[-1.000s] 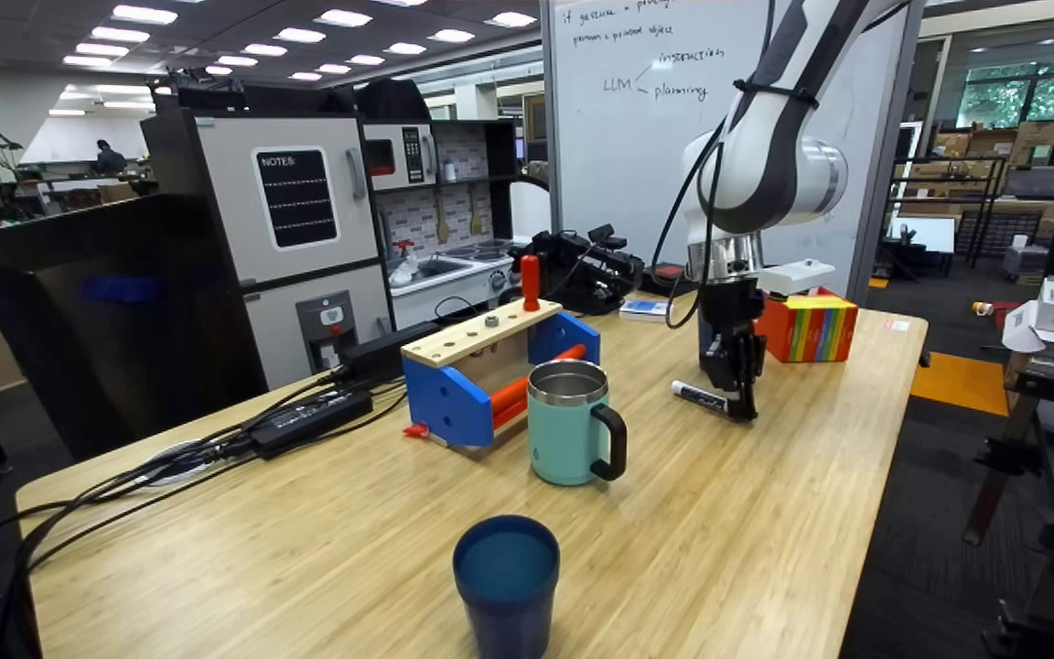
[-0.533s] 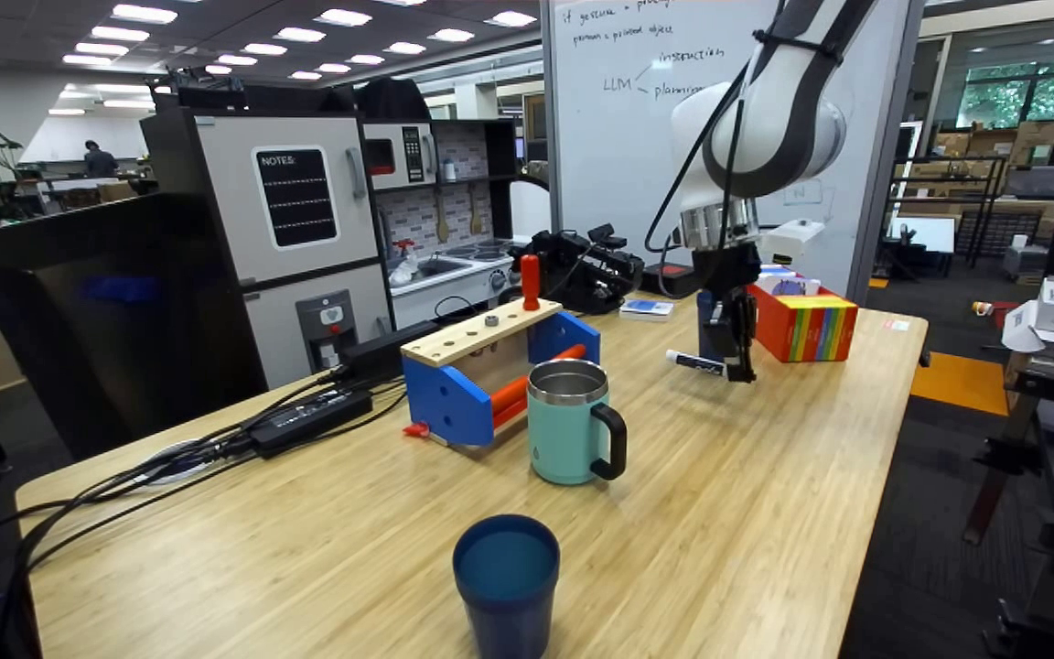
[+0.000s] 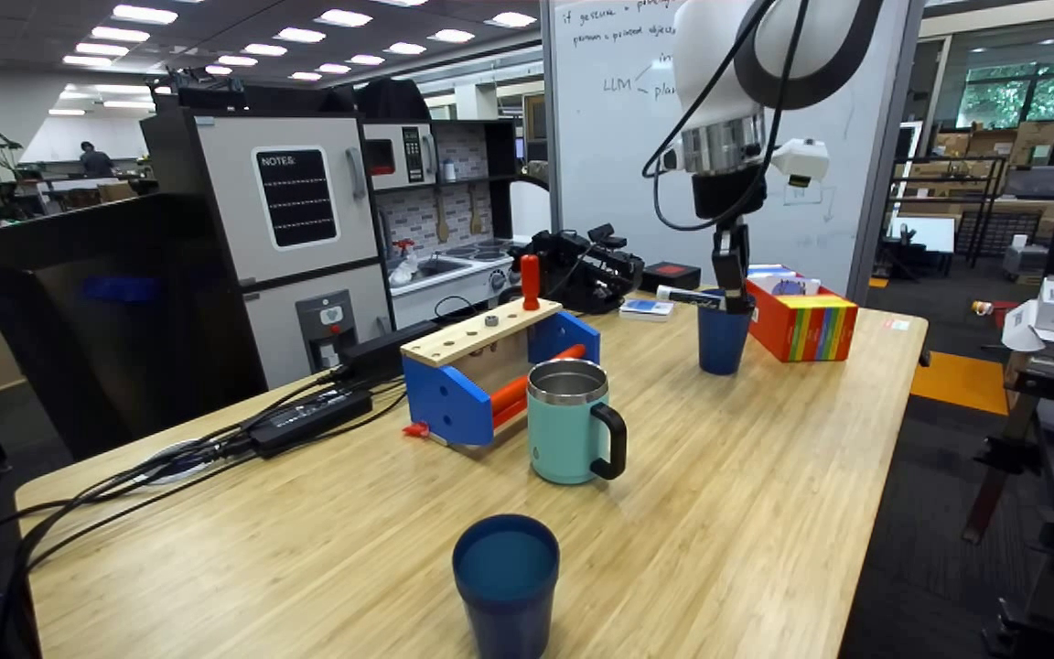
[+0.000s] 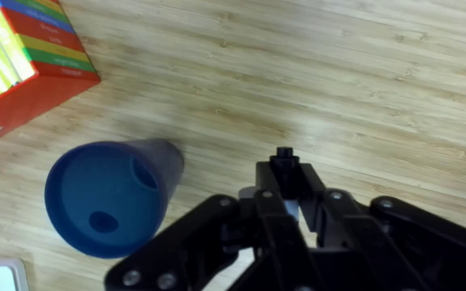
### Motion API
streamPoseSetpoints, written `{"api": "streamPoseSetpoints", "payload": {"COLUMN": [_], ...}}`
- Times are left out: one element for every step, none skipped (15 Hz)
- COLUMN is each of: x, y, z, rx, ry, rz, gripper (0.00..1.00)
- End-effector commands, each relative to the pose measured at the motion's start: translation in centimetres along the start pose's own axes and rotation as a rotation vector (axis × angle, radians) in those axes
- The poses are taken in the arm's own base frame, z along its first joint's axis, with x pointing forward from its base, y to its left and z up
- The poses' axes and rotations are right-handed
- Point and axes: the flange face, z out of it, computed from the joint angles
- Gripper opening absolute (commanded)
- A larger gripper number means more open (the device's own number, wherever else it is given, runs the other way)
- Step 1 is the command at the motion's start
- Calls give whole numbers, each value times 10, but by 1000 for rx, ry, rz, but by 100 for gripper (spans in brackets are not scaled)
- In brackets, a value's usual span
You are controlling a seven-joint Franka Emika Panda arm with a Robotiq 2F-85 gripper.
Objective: Pick the marker on the table and put it inside the light blue cup
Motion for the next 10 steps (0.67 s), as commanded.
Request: {"api": "streamPoseSetpoints", "payload": {"x": [-11,-12,-14,-17,-18,-20,-21,-22,-23,-23], "y": [-24,-33,-42,-51,-60,-66,-72,-77,-80,-78], "z": [-29,-38,-45,-54,-60,-66,-71,-76,-78,-80], "rx": [-72,-97,-126,-153,-179,-196,-210,-220,-233,-232], "ry": [18,25,31,30,26,25,22,18,20,28], "rz": [-185,-237,-288,-338,-389,-433,-489,-542,-589,-591], "gripper": [5,5,5,5,5,5,5,5,5,5]}}
